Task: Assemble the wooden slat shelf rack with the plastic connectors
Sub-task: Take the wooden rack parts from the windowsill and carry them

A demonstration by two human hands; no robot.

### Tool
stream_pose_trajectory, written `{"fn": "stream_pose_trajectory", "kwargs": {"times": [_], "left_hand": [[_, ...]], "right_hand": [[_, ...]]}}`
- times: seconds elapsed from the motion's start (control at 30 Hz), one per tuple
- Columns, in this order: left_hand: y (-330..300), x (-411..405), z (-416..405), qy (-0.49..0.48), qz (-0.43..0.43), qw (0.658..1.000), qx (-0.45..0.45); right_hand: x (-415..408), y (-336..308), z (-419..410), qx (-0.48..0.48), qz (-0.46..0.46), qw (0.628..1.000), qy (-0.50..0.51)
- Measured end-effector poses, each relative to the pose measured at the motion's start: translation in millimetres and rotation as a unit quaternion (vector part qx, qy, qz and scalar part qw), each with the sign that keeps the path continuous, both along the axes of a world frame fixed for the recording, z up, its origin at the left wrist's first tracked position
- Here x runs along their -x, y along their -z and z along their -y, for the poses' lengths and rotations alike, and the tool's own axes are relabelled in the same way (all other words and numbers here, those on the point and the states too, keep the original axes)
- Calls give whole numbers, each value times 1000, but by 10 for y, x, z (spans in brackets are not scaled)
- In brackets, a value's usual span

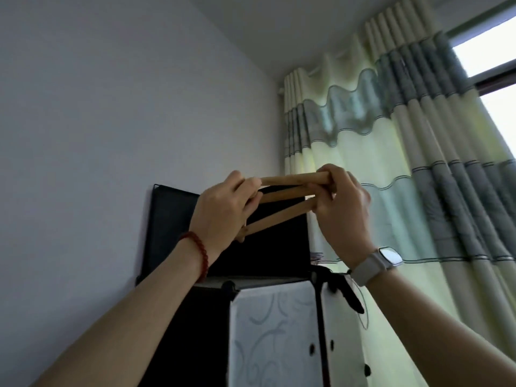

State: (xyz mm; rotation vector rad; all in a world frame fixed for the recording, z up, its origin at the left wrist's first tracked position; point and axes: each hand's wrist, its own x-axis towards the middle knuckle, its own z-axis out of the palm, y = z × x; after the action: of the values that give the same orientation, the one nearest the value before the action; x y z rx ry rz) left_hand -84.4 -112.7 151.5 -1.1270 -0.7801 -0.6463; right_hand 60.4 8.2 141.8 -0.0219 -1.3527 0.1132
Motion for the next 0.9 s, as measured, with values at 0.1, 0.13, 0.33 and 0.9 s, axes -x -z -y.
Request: {"fn": "stream_pose_trajectory", "kwargs": {"times": [0.1, 0.13, 0.33, 0.9], "left_hand": [[55, -724, -206, 9, 7, 1000, 28], [119, -1046, -349, 26, 21, 998, 44], [949, -2324, -1265, 154, 235, 938, 203], [4605, -5572, -2884, 423, 364, 546, 625]], "right_hand": [[-791, 111, -222, 24, -3, 1000, -8], [-1159, 193, -344, 33, 2, 999, -3], [-2832, 1053, -954, 141, 134, 979, 54], [-6044, 4161, -1334, 552, 371, 713, 222]]}}
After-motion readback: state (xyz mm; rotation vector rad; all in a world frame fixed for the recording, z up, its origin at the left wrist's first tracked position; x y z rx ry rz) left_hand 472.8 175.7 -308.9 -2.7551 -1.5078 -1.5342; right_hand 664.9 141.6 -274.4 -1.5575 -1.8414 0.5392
